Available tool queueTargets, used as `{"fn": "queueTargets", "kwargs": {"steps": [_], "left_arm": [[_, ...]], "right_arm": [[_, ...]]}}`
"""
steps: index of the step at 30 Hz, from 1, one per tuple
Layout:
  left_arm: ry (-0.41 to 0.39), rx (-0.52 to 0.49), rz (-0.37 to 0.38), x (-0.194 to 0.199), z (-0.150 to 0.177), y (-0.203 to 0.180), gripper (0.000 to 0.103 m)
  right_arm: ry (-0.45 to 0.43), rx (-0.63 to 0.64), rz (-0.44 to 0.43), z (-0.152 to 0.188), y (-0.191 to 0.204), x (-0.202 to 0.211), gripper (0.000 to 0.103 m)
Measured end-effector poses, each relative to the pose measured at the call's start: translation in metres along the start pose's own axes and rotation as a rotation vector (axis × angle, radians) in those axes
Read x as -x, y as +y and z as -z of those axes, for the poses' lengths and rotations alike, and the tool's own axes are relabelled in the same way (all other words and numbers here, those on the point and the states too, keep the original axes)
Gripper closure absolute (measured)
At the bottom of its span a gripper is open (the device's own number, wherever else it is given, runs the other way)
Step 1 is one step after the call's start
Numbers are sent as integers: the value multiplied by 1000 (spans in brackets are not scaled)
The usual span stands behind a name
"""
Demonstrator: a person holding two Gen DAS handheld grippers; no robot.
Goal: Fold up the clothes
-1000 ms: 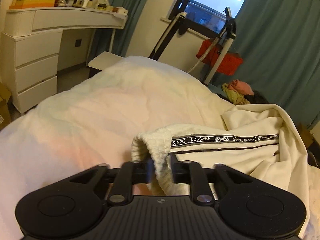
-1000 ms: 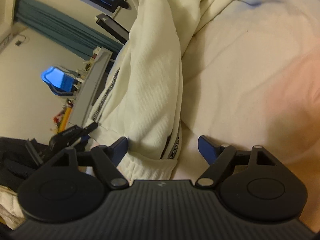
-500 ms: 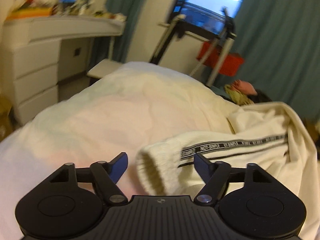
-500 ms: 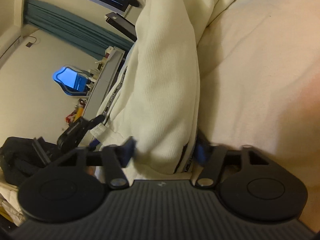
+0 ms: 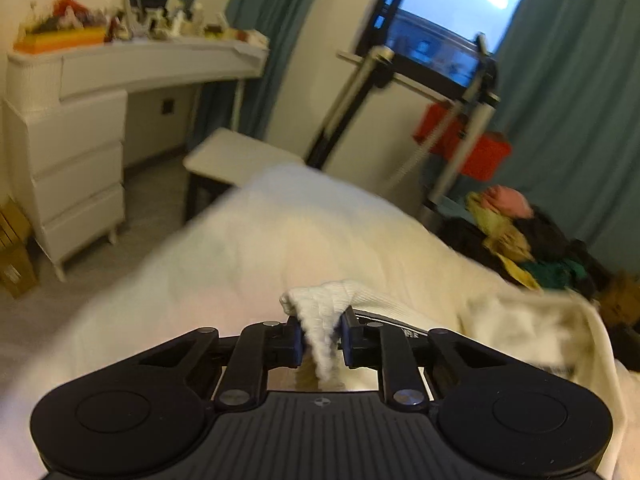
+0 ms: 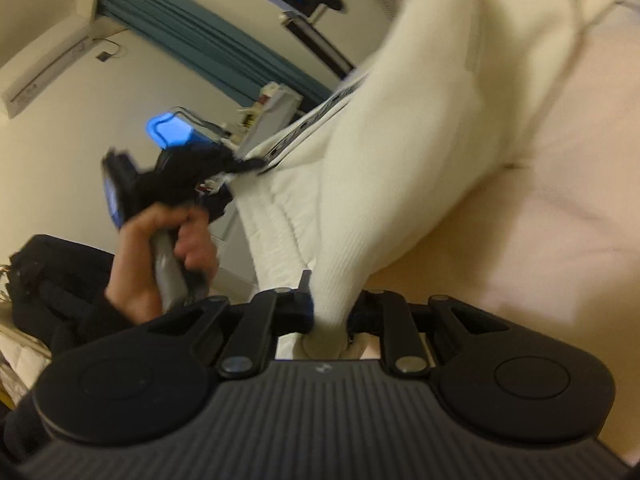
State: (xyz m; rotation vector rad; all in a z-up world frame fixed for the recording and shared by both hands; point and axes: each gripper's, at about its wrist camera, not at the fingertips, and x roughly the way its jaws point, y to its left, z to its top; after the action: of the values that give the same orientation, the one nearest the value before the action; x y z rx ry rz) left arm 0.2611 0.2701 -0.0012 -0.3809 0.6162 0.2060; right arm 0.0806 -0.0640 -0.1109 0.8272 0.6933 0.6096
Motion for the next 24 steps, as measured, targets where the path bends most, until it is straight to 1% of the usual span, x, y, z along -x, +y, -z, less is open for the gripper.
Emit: {"fn": "queueTargets", "kwargs": {"steps": [2,4,7,9,12,14,16,18,19,20,21,22,23,24], "left_arm": [[-27,-11,-51,-12,-34,4,85],[-57,-51,-117,-29,-61,7,85],[-84,-137,-211,-65,-84,11,85],[-60,-160,-230,-92,-85,16,84],[-16,-170,-237,-128,-81,24,83],[-10,-150,-231,-141,-72,32,82],[-7,-135,-226,-146,-68,37,80],[-23,-150,-231,-140,-66,35,76],[-35,-160,-238,-133,-64,33,73],[-48,-170,-245,-127,-63,30,67],[-61,-176,-251,-118,-60,29,55],[-77,-175,-251,-108,-58,26,52],[-94,-170,-242,-97,-56,24,45],[-113,-167,-226,-85,-53,21,40]], "right_arm": [[-7,-10,-54,0,18,-33,86],[-5,-43,-104,-1,32,-69,86],[25,-84,-129,-6,39,-122,86],[74,-86,-107,-8,36,-154,86],[162,-66,-62,-10,25,-183,86],[206,-40,-49,-12,22,-190,82],[244,-33,-44,-16,23,-189,82],[250,-18,-39,-21,29,-181,80],[249,2,-35,-24,34,-176,77],[251,27,-28,-28,39,-173,70],[253,56,-19,-29,44,-166,63],[254,89,-8,-28,48,-156,41],[244,130,8,-28,54,-144,21],[226,175,26,-26,58,-130,16]]}}
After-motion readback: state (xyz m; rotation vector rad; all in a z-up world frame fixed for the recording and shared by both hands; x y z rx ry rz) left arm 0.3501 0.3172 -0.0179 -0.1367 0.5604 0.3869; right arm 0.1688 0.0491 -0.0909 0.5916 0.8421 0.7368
